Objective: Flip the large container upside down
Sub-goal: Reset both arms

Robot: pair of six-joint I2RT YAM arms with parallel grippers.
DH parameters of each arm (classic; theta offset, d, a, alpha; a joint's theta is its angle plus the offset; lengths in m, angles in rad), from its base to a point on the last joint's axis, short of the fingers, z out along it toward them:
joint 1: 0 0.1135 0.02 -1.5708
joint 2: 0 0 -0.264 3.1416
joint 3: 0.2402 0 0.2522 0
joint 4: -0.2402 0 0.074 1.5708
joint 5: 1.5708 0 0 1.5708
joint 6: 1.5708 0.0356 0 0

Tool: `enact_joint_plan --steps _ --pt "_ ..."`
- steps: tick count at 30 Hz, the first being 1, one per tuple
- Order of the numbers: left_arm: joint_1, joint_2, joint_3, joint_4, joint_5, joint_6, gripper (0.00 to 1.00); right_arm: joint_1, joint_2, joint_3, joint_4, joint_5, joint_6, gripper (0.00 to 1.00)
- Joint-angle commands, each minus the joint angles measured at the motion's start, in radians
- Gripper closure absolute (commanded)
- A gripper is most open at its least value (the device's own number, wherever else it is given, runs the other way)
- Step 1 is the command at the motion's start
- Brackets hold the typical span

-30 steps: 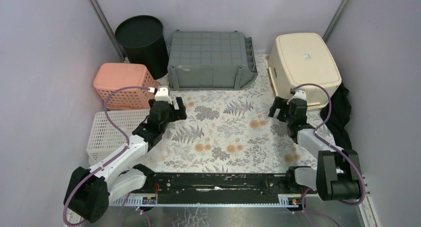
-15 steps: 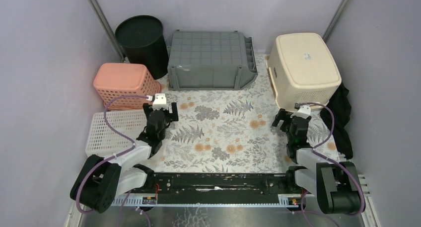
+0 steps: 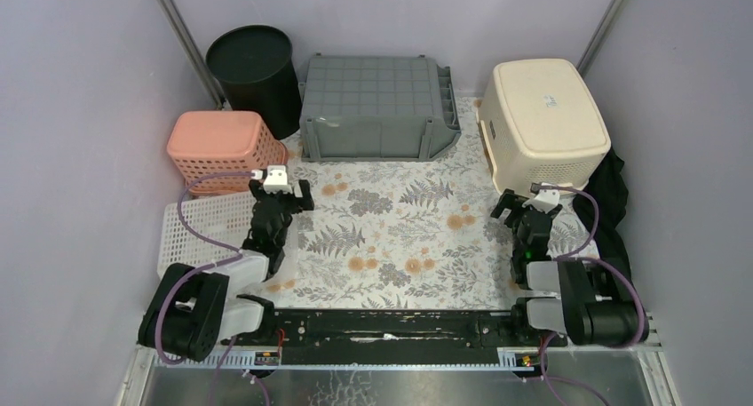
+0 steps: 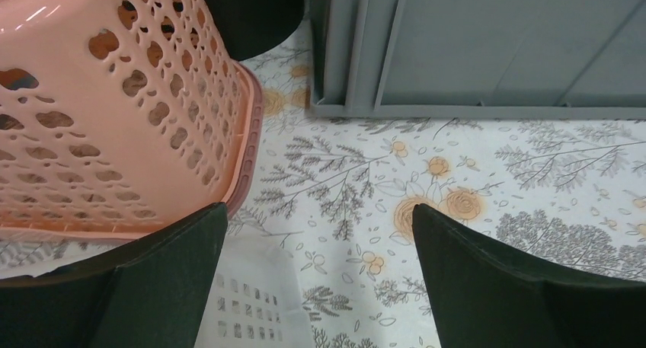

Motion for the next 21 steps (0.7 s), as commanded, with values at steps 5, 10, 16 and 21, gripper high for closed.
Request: enact_joint_plan --steps 5,10,16,21 --pt "0.226 0.089 0.008 0.127 0.216 -0.064 0.0 -0.013 0.264 0.039 0.38 0.019 -0.067 0.01" --pt "0.279 0.117 0.027 0.134 0.242 -0.104 0.0 -0.012 0.248 0.068 0.302 -0.127 -0.122 0.01" --pt "0.317 0.218 -0.002 0.304 0.378 -0.079 0.0 -0.014 0.247 0.139 0.166 -0.174 -0.137 0.01" --pt "0.328 0.27 0.0 0.366 0.431 -0.072 0.0 -0.014 0.256 0.141 0.173 -0.179 -0.137 0.01"
